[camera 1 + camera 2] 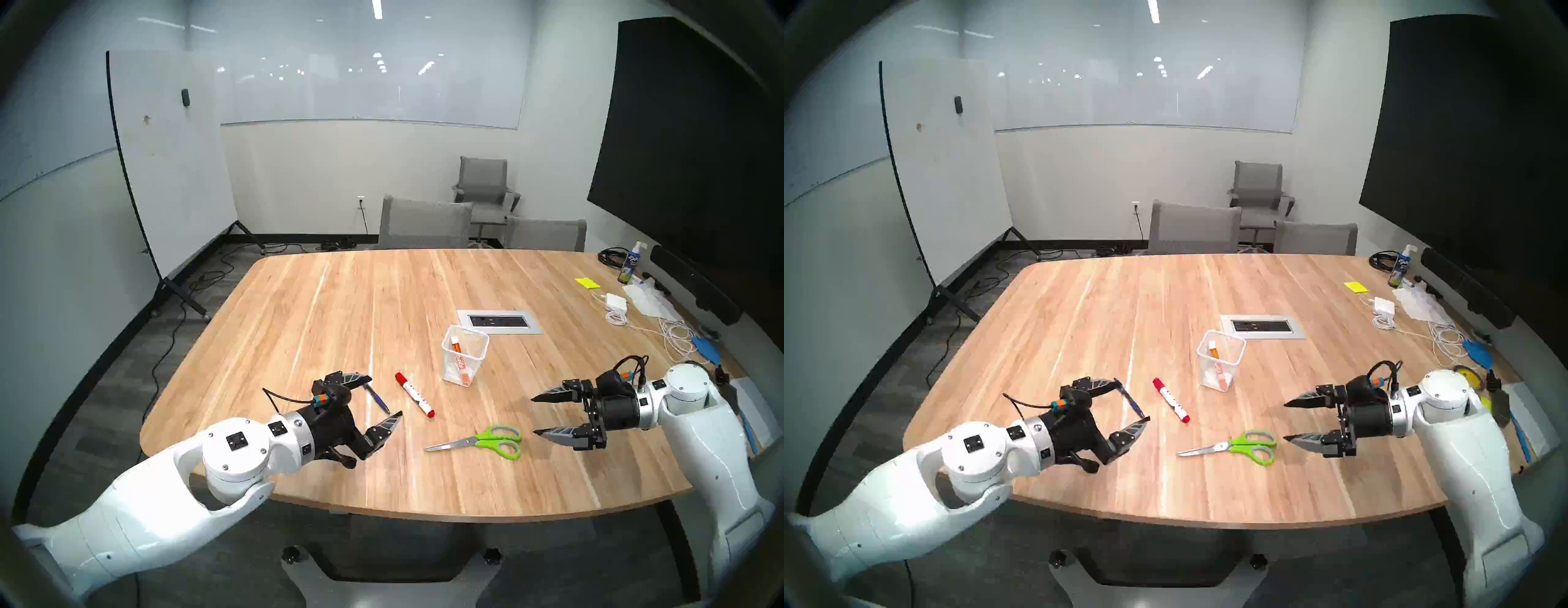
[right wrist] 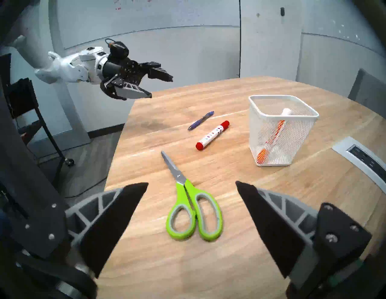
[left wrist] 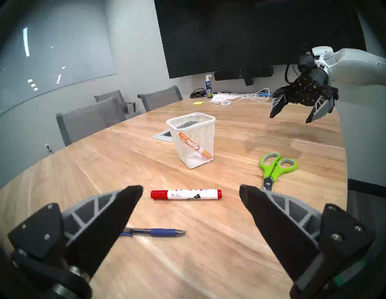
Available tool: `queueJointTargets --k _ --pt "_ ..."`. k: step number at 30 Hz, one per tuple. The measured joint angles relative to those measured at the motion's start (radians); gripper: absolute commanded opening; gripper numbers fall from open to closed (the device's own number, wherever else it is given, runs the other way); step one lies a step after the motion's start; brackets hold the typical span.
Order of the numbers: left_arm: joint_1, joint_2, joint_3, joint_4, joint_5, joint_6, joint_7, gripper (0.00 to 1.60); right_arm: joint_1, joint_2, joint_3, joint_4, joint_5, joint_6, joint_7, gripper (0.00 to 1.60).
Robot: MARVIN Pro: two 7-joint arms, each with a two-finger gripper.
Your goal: Place the pen, the marker, and the scissors into the pen holder
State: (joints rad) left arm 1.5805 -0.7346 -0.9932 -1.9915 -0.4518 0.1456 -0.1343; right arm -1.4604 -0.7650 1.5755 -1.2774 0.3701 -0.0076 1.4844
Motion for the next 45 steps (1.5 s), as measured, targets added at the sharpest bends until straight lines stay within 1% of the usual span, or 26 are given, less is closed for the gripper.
queueJointTargets --k 4,10,18,33,45 --pt "-0.002 -0.001 0.0 0.0 0.004 0.006 0.0 1.6 -0.003 0.011 -0.02 0.013 -0.006 -0.028 0.0 1.6" --pt "-0.004 -0.002 -0.001 -0.001 0.007 0.004 -0.003 1.6 -0.005 0.02 -0.047 0.016 -0.046 -0.068 0.0 1.6" --pt "-0.005 -0.002 -0.001 -0.001 0.001 0.003 -0.008 1.6 -0.003 0.019 -0.067 0.007 -0.092 -0.081 -0.015 1.6" --pt "-0.007 -0.003 -0.001 -0.001 -0.006 0.002 -0.01 1.6 0.004 -0.016 -0.089 -0.044 -0.166 -0.038 -0.094 1.6" --pt "-0.007 -0.003 -0.001 -0.001 -0.007 0.002 -0.01 1.6 0.003 -0.042 -0.11 -0.082 -0.254 0.007 -0.183 1.6"
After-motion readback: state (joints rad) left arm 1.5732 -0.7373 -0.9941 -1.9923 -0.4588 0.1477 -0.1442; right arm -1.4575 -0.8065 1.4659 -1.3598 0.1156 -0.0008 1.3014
